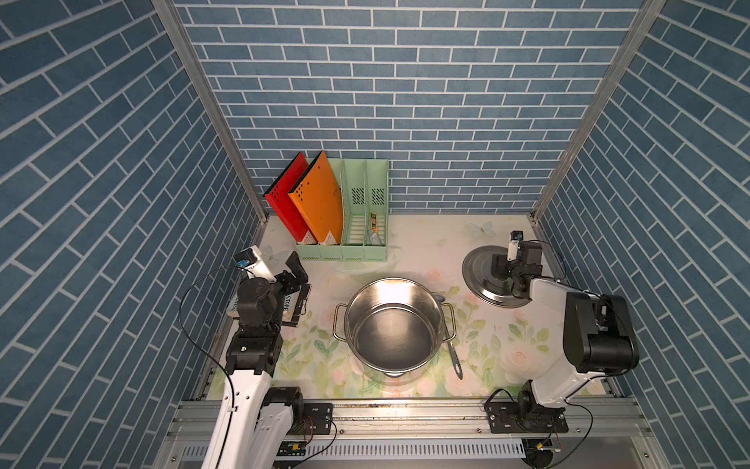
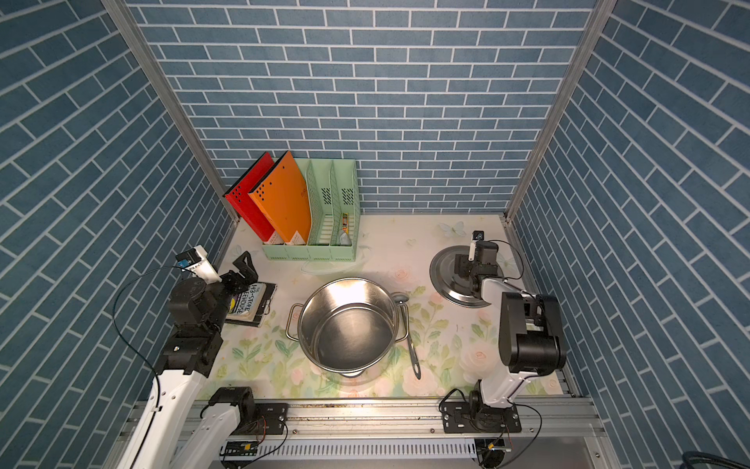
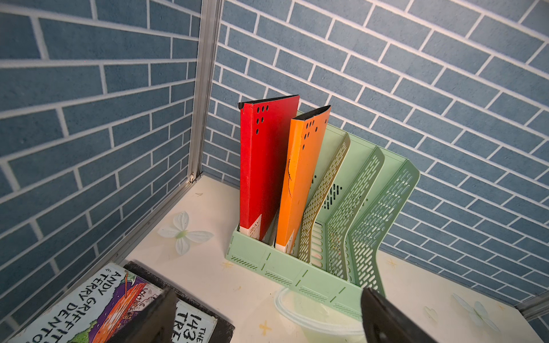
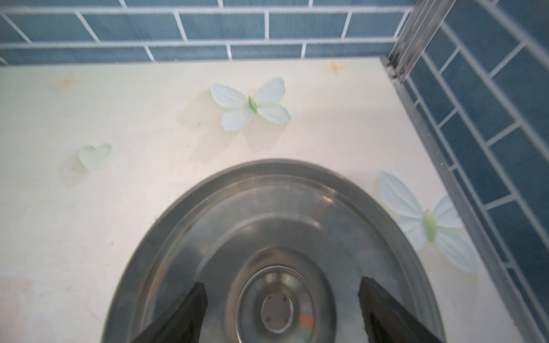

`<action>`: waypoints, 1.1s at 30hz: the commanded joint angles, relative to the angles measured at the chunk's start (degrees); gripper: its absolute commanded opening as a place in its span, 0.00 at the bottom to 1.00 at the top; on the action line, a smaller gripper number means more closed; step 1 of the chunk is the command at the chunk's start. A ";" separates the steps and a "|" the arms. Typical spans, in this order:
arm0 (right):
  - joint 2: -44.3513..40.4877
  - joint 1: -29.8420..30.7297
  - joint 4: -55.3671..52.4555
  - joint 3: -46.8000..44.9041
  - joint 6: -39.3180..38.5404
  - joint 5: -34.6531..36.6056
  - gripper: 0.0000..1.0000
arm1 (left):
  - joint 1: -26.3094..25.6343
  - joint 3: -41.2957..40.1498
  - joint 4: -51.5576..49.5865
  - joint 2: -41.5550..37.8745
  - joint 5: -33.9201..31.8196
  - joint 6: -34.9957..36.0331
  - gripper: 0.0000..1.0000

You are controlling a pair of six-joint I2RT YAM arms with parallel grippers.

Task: Stir the soup with a spoon
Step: Place the lid at the center of the board, then pick up the spoon from the center of the board.

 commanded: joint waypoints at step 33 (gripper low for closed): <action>-26.65 15.37 12.70 -42.72 27.37 -48.95 0.52 | 0.25 1.57 3.07 1.02 -0.97 3.28 1.00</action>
